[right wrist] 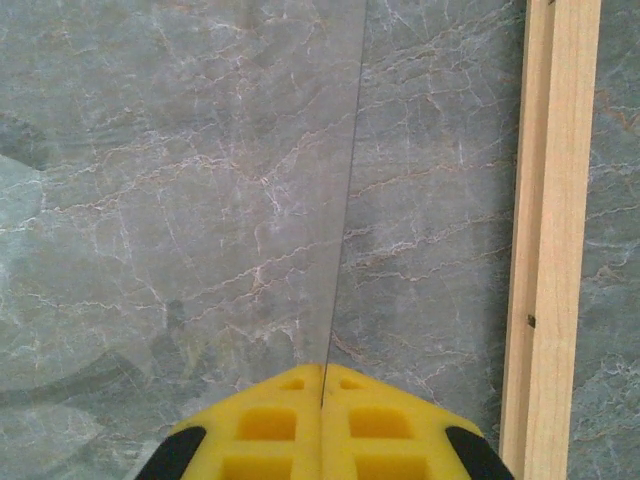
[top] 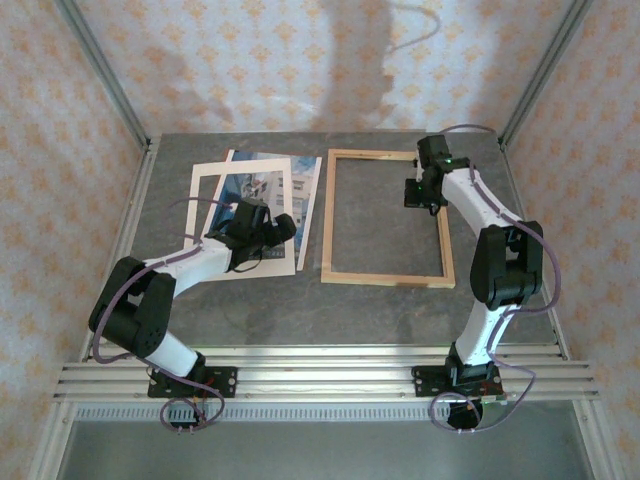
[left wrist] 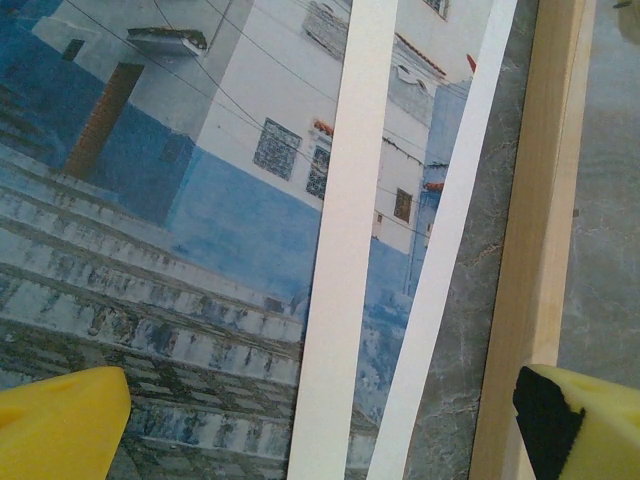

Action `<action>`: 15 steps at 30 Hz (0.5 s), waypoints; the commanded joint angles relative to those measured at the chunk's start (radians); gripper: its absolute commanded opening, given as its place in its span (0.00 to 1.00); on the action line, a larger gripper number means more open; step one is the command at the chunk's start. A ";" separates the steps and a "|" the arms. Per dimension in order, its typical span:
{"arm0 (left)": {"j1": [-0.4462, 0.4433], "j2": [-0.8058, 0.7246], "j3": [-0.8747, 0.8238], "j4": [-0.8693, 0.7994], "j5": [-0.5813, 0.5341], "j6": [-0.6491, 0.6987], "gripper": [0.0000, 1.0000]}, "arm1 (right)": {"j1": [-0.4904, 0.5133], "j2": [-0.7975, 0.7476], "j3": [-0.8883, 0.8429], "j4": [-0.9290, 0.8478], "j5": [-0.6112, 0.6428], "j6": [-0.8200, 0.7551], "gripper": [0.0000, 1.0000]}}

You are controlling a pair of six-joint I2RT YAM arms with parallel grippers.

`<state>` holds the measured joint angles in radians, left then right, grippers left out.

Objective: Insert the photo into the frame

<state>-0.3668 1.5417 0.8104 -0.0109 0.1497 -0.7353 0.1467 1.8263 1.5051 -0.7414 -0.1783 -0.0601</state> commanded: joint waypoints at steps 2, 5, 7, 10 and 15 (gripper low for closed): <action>-0.003 0.015 0.004 0.011 -0.006 -0.004 1.00 | -0.009 0.003 0.046 -0.038 0.038 -0.034 0.00; -0.001 0.015 0.005 0.011 -0.004 -0.004 1.00 | -0.009 0.004 0.060 -0.047 0.038 -0.045 0.00; -0.003 0.014 0.006 0.011 -0.004 -0.004 1.00 | -0.009 0.008 0.069 -0.051 0.035 -0.057 0.00; -0.003 0.017 0.005 0.011 -0.002 -0.004 1.00 | -0.010 0.015 0.079 -0.060 0.031 -0.070 0.00; -0.003 0.016 0.004 0.011 -0.002 -0.006 1.00 | -0.013 0.028 0.093 -0.072 0.011 -0.094 0.00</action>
<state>-0.3668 1.5436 0.8104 -0.0105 0.1497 -0.7357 0.1429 1.8374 1.5612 -0.7753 -0.1799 -0.1219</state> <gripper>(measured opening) 0.998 0.040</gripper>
